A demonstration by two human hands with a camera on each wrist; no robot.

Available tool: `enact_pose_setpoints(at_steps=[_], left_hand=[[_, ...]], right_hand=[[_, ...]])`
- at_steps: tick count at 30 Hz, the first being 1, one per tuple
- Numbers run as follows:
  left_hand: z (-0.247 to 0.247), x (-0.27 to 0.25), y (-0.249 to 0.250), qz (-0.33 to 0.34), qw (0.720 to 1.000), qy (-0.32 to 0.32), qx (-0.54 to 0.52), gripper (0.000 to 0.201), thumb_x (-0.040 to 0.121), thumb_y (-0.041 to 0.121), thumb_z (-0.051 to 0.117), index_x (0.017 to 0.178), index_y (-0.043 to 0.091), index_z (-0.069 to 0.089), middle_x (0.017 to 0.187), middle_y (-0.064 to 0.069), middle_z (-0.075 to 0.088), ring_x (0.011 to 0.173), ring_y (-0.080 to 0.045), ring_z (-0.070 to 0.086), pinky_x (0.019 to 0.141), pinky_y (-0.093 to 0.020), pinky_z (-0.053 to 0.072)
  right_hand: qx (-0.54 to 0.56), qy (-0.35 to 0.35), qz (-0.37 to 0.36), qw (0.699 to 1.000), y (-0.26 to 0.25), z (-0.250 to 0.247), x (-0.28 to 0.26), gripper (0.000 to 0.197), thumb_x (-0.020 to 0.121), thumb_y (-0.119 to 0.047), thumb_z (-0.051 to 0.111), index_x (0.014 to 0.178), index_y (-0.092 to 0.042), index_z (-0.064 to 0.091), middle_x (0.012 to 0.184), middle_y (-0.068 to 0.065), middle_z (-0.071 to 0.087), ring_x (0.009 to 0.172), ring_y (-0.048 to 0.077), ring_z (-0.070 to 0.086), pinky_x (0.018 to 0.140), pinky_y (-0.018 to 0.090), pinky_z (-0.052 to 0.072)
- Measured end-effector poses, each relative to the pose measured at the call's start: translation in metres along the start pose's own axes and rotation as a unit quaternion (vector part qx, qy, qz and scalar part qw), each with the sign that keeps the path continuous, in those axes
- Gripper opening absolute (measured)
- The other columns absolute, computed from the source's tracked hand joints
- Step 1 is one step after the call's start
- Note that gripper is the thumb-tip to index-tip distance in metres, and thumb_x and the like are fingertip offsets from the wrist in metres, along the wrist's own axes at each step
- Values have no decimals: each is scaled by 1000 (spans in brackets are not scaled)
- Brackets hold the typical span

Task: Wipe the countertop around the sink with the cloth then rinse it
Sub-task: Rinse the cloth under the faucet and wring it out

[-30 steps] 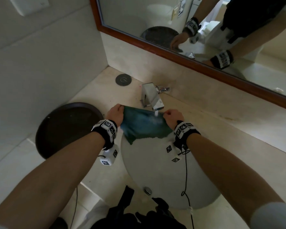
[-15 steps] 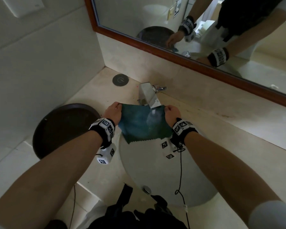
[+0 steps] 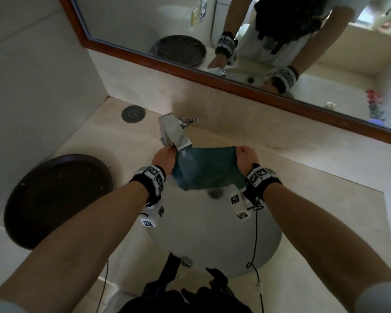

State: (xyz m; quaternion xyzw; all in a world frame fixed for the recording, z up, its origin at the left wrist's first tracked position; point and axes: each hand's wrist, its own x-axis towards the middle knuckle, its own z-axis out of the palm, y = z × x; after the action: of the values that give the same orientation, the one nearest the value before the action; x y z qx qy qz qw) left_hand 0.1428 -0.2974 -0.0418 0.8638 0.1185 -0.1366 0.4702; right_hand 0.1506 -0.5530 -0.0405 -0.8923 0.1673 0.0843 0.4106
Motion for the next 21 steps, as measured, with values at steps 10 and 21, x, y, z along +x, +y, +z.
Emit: enact_pose_setpoints(at_steps=[10,21], left_hand=[[-42,-16,-28,-49,997,45,-24,30,99,27,36,106,8,58,107,-20,61,92,-36,61,81,-49,55],[-96,-35,-65,-98,984,138,-53,25,93,31,38,96,18,59,108,-20,61,99,-39,60,84,-51,54]], right_hand=[[13,-68,-28,997,-29,42,-8,41,101,-17,35,65,-6,51,66,5,45,61,20,40,63,30,31],[-1,-139,-85,987,-76,100,-34,32,101,-17,36,105,-1,64,94,9,58,88,22,54,80,29,41]])
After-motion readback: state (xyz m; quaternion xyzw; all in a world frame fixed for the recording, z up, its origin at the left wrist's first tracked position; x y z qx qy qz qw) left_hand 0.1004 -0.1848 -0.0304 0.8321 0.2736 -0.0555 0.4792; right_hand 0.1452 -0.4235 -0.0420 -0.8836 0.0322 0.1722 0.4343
